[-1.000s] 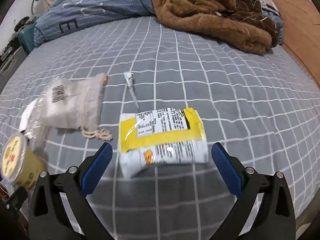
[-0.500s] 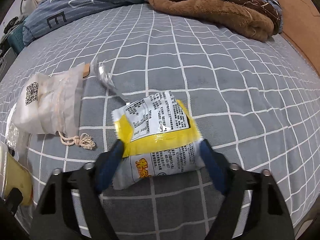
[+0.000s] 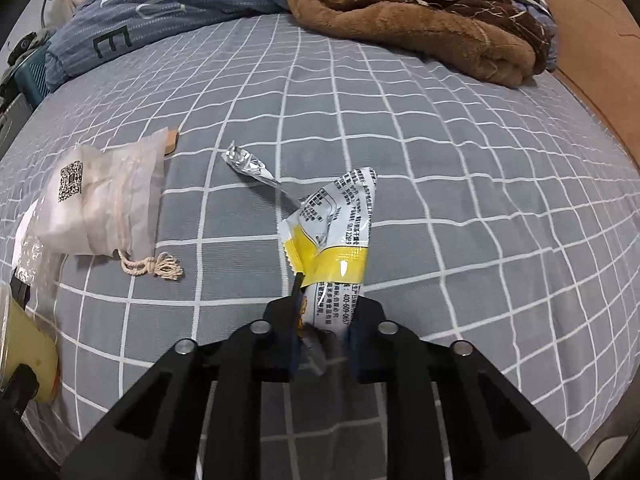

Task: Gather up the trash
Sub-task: 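Grasp the yogurt cup with the left tool while the right tool grasps the yellow wrapper, then carry the yogurt cup and yellow wrapper with both tools over the black bin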

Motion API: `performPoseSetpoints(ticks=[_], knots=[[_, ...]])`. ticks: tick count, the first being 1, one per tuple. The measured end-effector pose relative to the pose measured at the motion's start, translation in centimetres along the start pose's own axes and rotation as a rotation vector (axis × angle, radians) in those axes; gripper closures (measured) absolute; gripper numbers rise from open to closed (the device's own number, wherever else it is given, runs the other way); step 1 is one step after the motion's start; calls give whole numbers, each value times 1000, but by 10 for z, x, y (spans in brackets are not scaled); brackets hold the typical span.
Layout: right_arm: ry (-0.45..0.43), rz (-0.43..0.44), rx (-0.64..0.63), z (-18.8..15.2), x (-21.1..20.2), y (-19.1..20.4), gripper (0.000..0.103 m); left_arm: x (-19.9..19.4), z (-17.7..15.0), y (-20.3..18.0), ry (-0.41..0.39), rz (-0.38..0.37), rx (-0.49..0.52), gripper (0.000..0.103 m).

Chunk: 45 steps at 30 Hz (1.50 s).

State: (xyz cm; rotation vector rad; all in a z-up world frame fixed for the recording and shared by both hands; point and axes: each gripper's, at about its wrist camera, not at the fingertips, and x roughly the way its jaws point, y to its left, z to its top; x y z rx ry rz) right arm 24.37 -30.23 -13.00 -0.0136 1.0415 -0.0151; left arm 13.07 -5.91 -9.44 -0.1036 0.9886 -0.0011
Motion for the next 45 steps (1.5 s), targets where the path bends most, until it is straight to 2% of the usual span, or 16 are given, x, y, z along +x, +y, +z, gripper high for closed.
performPoseSetpoints(ticks=[29, 45], knots=[[-120, 14, -19, -43, -108, -1, 89, -69, -10, -4, -83, -32, -6, 31], [-144, 59, 3, -86, -162, 0, 89, -115, -37, 0, -102, -55, -1, 31]])
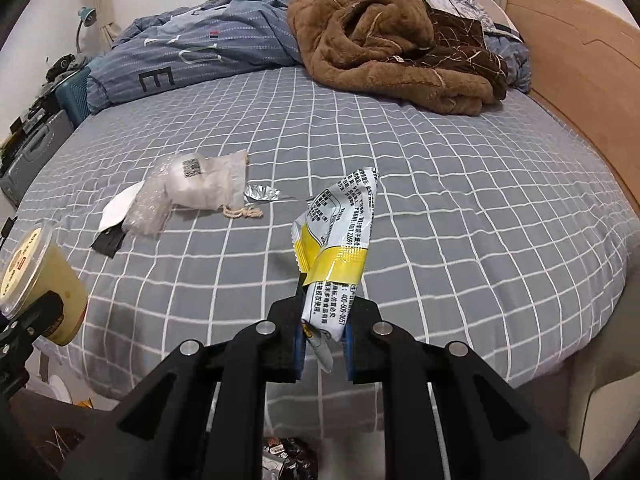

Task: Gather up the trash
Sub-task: 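Carry the yogurt cup and yellow wrapper with both tools over the black bin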

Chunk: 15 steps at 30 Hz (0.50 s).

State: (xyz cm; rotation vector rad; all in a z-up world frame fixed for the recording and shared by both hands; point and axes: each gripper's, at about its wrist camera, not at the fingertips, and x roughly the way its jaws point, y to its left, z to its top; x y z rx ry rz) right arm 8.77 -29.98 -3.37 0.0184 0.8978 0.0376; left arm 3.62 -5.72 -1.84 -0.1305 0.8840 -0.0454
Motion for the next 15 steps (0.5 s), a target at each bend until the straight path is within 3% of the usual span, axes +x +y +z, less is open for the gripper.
performPoseSetpoints(ticks=[15], knots=[[-24, 3, -44, -39, -49, 14, 89, -39, -32, -6, -13, 1, 24, 31]])
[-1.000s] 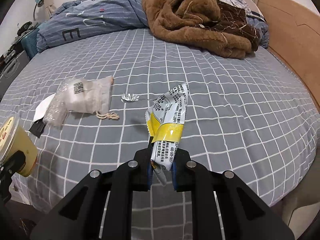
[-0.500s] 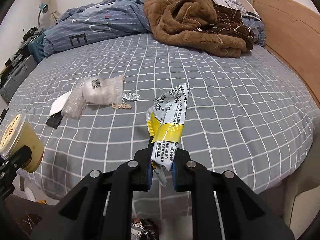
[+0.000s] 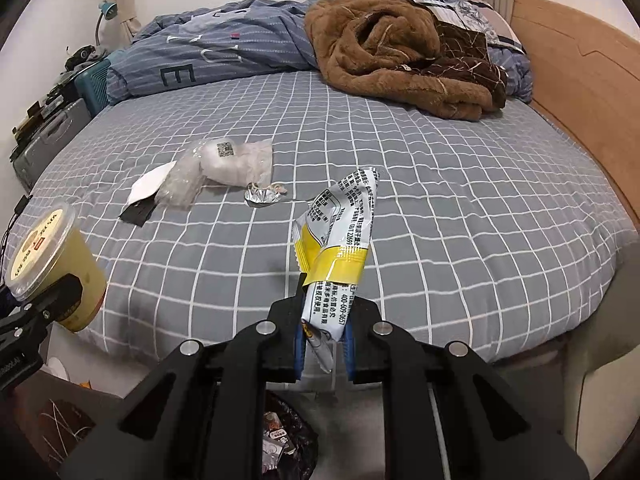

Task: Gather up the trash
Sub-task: 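Carry the yogurt cup and yellow wrapper with both tools over the black bin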

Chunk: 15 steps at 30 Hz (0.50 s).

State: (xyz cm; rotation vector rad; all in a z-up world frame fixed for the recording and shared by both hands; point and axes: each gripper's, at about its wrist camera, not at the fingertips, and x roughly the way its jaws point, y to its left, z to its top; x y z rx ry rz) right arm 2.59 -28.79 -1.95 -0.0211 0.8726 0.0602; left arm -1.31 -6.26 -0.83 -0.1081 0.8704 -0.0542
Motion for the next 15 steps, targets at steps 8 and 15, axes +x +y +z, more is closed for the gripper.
performPoseSetpoints(ticks=[8, 15], knots=[[8, 24, 7, -22, -17, 5, 89, -21, -19, 1, -3, 1, 7, 31], [8, 40, 22, -41, -32, 10, 89, -41, -34, 4, -12, 0, 2, 31]])
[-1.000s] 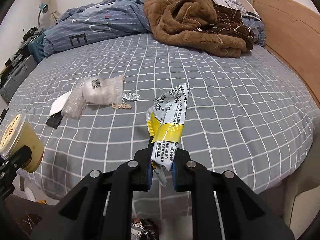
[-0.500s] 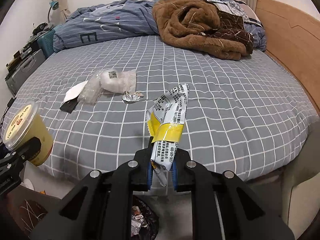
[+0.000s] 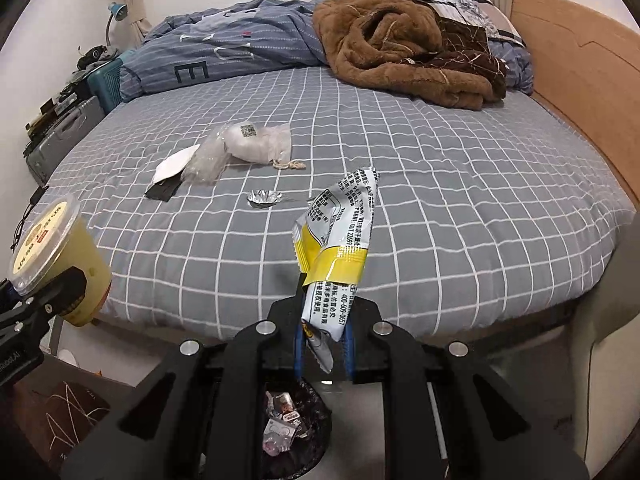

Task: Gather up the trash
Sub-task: 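Carry the yogurt cup and yellow wrapper with both tools over the black bin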

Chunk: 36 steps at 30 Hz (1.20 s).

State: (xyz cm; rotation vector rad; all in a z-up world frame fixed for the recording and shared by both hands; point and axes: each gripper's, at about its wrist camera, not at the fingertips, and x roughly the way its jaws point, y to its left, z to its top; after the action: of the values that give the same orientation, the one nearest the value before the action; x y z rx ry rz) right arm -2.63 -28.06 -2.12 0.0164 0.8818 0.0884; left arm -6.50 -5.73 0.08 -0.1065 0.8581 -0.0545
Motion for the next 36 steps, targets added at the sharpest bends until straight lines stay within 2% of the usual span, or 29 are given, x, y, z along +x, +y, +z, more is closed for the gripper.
performPoseSetpoints(ticks=[26, 36], knots=[[-11, 40, 9, -54, -69, 17, 89, -63, -40, -17, -54, -23, 45, 31], [8, 59, 4, -80, -86, 22, 89, -67, -62, -13, -21, -45, 39, 31]])
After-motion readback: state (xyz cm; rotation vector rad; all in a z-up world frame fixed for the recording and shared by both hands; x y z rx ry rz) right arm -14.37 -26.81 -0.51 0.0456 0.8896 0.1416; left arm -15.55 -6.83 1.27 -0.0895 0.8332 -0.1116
